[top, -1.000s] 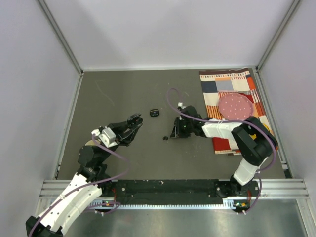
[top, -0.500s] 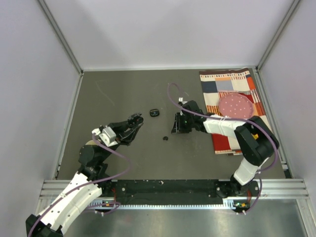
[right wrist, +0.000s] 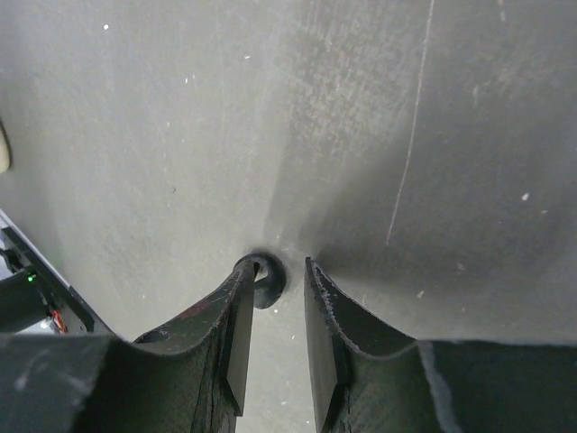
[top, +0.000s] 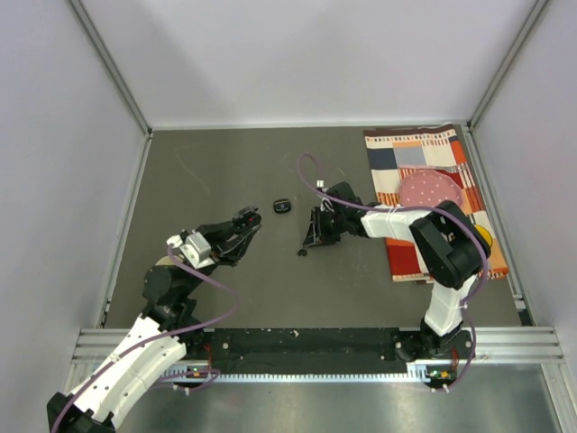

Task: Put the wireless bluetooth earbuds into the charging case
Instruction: Pick up the earbud from the center of the board.

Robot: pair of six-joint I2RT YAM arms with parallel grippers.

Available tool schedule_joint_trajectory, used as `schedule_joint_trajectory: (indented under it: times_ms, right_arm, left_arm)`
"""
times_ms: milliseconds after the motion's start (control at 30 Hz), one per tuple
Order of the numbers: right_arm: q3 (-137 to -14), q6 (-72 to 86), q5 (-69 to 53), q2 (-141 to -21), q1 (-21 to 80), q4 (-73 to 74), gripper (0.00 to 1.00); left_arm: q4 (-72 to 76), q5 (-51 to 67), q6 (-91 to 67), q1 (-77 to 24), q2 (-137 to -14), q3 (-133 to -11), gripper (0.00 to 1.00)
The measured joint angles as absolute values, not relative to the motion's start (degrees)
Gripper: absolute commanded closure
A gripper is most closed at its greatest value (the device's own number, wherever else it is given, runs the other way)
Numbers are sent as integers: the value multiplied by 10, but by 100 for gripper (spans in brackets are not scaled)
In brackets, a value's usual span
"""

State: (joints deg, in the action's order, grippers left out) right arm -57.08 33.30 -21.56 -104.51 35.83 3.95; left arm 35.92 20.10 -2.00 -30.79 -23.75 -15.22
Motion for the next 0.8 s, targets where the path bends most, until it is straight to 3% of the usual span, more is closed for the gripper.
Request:
schedule_joint_trajectory:
  times_ms: [800]
  right_arm:
    - [-560,334,-261,-1056,360,20,76]
  left_arm:
    - [360,201,-23,-308,-238,-152,100]
